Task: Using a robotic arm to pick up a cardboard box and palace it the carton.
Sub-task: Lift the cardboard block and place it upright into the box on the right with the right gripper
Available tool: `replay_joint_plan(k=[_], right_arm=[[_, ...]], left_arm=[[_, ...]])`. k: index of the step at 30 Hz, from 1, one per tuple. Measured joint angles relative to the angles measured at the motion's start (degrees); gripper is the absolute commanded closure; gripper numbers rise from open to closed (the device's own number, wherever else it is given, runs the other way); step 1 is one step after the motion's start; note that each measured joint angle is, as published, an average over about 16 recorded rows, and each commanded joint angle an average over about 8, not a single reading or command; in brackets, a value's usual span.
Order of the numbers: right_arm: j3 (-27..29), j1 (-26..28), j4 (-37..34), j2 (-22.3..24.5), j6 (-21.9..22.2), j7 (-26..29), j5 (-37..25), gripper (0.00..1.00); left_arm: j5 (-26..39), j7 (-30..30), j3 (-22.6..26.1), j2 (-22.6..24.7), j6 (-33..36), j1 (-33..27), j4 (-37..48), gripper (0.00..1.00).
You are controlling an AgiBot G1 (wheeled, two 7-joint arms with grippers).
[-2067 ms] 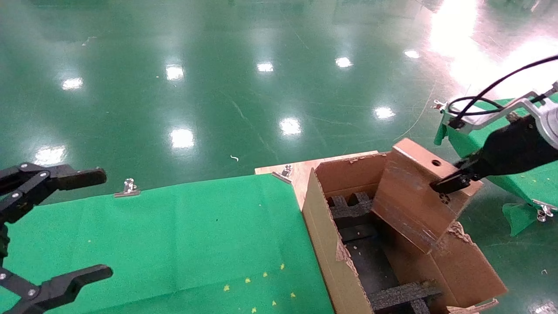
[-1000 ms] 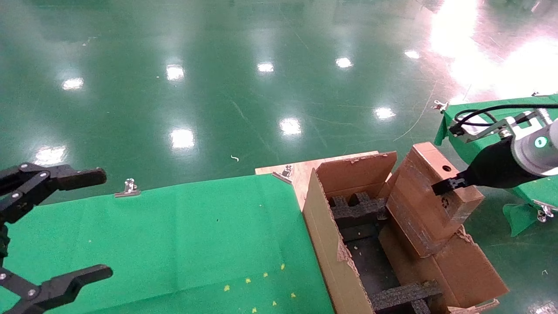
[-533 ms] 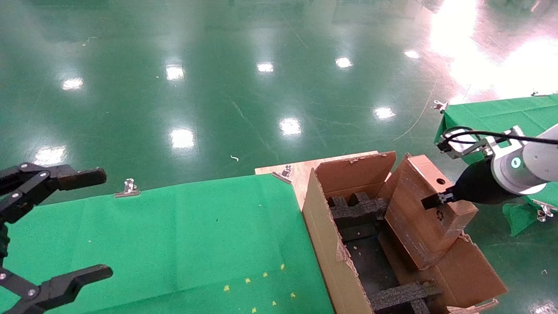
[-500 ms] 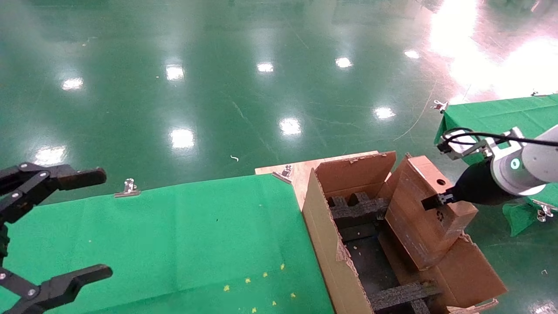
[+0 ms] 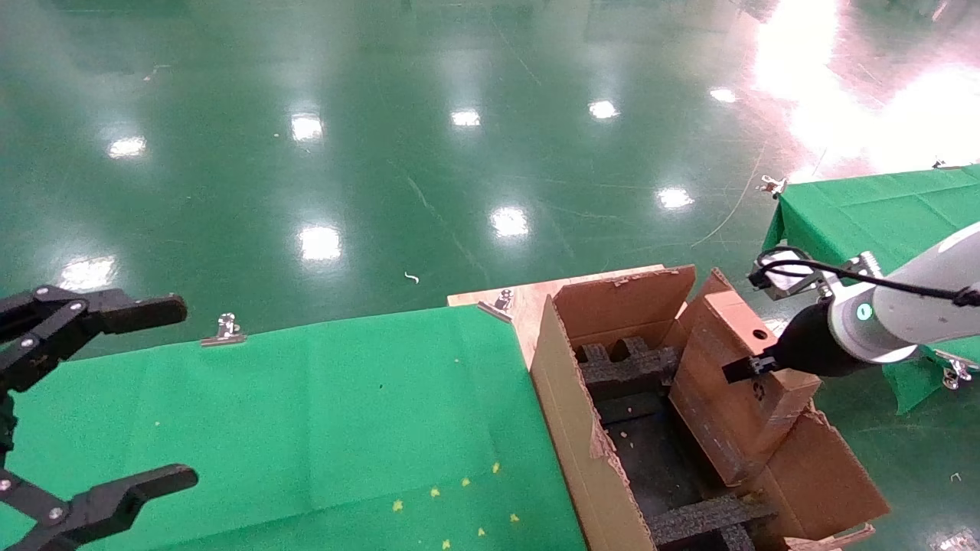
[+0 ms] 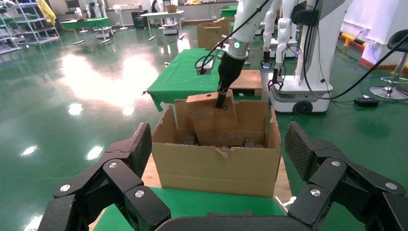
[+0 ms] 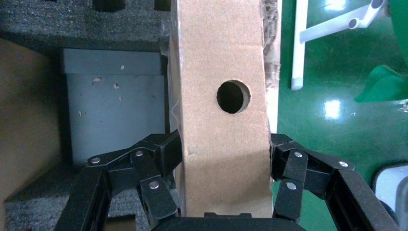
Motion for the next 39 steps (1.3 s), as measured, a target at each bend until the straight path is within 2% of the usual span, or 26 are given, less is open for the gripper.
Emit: replay_joint_plan(k=[11,22,39], right_arm=[[-0.3,-5.4,-7.3,-3.8,4.8,-1.7,3.1,1.00],[0.1,-10.7,-17.3,-8.6,8.1,-8.4,8.3,1.00],[1.0,-17.2,-29.8,-13.7,7.8,-19.2,15.3,1.00]], left_arm=[[0.0,0.0,0.0,0.0,0.0,0.0,0.0,0.00],[0.0,0.0,0.0,0.0,0.0,0.0,0.0,0.00],[0.0,0.0,0.0,0.0,0.0,0.0,0.0,0.00]])
